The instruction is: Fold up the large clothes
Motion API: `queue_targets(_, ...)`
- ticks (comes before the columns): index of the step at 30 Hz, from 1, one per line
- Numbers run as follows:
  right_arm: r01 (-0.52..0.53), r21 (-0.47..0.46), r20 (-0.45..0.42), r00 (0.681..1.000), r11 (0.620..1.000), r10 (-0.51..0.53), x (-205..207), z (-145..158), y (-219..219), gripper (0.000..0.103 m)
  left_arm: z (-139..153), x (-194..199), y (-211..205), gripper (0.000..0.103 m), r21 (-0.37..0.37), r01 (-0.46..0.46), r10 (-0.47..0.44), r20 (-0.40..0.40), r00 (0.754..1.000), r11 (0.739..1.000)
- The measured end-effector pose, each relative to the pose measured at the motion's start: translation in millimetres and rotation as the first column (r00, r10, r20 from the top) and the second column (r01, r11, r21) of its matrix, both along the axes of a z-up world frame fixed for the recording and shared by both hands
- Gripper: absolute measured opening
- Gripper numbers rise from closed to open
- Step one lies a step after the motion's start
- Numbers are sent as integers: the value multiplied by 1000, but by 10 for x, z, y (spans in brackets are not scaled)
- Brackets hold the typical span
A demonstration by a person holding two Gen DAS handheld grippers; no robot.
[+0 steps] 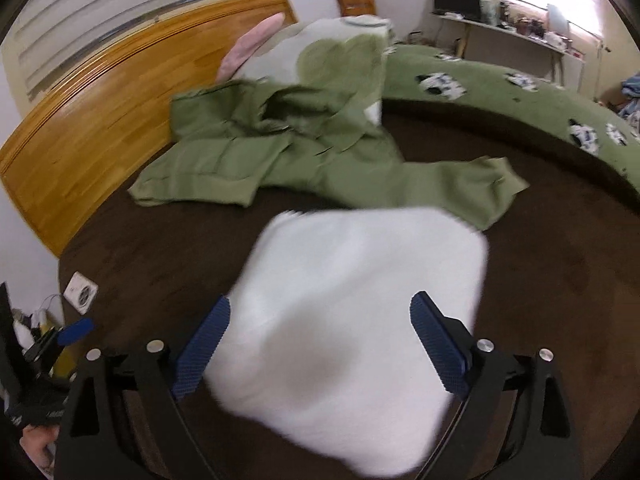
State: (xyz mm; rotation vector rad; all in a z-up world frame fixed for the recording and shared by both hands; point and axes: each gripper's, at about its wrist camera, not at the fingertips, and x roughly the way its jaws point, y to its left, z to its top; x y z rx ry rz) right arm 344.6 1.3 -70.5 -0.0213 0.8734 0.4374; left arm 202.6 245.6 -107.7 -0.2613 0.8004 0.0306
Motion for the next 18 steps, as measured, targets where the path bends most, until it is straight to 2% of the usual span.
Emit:
queue_targets(5, 42, -9, -12, 999, 999, -42, 280, -78, -305, 97, 201, 227, -603, 97, 24, 106, -107, 49, 993, 994)
queue_targets(8, 59, -19, -39, 997, 998, -60, 453, -204, -422, 97, 243, 364, -926, 97, 10, 170, -171, 77, 982, 985)
queue_targets(13, 70, -50, -89, 993, 996, -74, 737, -511, -459, 97, 162, 487, -1319, 97, -47, 244, -236, 134, 962, 969)
queue_targets(15, 67, -53, -96, 993, 996, -71, 813, -616, -458, 97, 94, 551, -1422, 97, -55, 262, -253, 133, 958, 964)
queue_targets(18, 66, -4, -131, 989, 998, -66, 976, -757, -418, 97, -60, 651, -1562, 97, -2, 263, -261, 115, 958, 965)
